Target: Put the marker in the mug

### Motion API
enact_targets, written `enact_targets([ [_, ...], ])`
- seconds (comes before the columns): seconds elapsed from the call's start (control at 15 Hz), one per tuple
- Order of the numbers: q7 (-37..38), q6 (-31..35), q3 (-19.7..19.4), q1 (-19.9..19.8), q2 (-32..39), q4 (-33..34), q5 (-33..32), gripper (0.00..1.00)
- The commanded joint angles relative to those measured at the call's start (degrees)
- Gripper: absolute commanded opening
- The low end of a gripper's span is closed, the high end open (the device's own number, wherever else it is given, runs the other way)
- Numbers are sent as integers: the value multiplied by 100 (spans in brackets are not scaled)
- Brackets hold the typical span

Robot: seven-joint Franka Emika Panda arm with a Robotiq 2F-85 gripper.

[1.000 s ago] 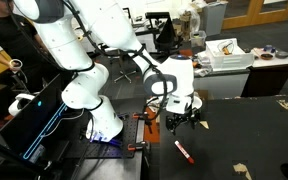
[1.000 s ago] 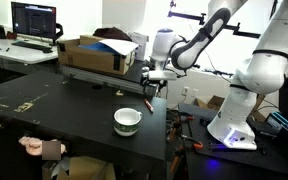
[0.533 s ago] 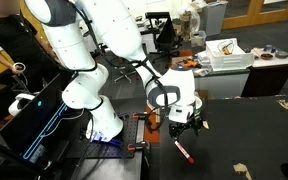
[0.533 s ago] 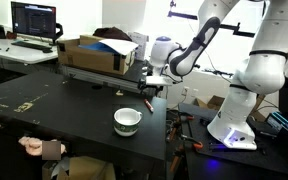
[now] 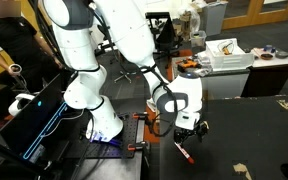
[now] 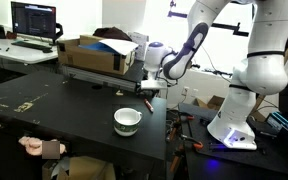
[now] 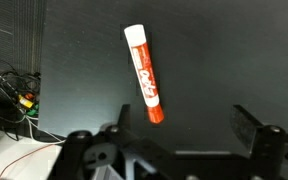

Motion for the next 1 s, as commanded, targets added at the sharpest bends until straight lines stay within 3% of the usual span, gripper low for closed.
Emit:
enact_targets([
  [0.0,-240,378,-356,209,255,88,28,100],
  [0.4,-1093,1228,-737,330,692,-21,615,100],
  [0.8,-2494,1518,-660,448,904,-57,2008,100],
  [0.87,-2695,1527,-636,463,903,-68,2238,81],
  [0.93,-2912,1521,-579,431,896,-68,2467,74],
])
